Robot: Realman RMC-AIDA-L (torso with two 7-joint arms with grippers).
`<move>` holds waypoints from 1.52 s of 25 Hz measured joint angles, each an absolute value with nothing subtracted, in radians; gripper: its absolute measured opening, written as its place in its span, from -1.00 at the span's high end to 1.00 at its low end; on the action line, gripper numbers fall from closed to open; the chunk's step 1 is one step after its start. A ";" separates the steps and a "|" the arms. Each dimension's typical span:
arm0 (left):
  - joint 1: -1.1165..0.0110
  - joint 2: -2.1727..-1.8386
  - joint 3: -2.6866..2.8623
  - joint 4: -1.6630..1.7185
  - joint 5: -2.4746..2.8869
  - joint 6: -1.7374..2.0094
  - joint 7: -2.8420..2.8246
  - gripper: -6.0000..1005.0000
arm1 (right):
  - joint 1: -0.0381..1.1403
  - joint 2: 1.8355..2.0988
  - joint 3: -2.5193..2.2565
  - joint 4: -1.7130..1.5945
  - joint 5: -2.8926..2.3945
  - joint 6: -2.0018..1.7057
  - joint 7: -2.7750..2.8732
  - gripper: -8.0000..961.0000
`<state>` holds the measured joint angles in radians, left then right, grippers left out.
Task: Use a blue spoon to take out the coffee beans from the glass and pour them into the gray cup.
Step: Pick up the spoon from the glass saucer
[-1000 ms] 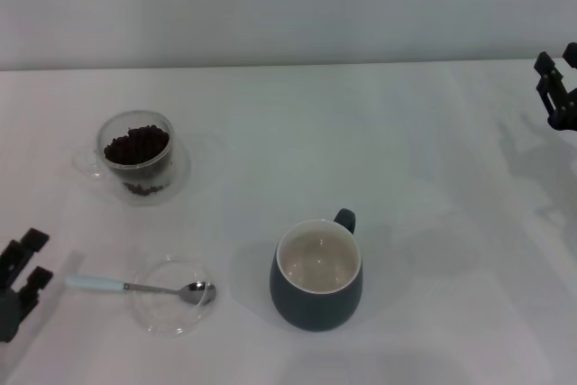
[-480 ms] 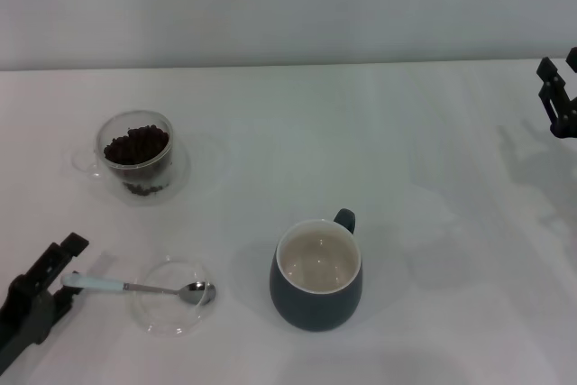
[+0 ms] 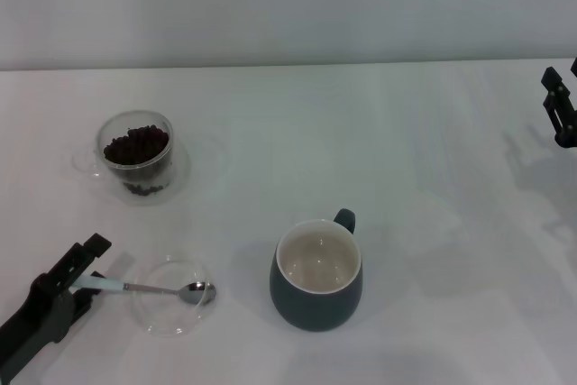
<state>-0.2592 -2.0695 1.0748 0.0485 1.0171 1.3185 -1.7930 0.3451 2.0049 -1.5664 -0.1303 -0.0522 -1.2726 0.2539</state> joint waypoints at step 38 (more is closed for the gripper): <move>-0.246 -2.080 1.063 0.047 0.991 1.360 -1.692 -0.48 | 0.327 2.005 -1.561 -0.111 -0.044 -1.264 0.241 0.19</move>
<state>-0.2456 -2.0800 1.0627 0.0475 0.9907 1.3602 -1.6916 0.3266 2.0050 -1.5612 -0.1111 -0.0445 -1.2638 0.2407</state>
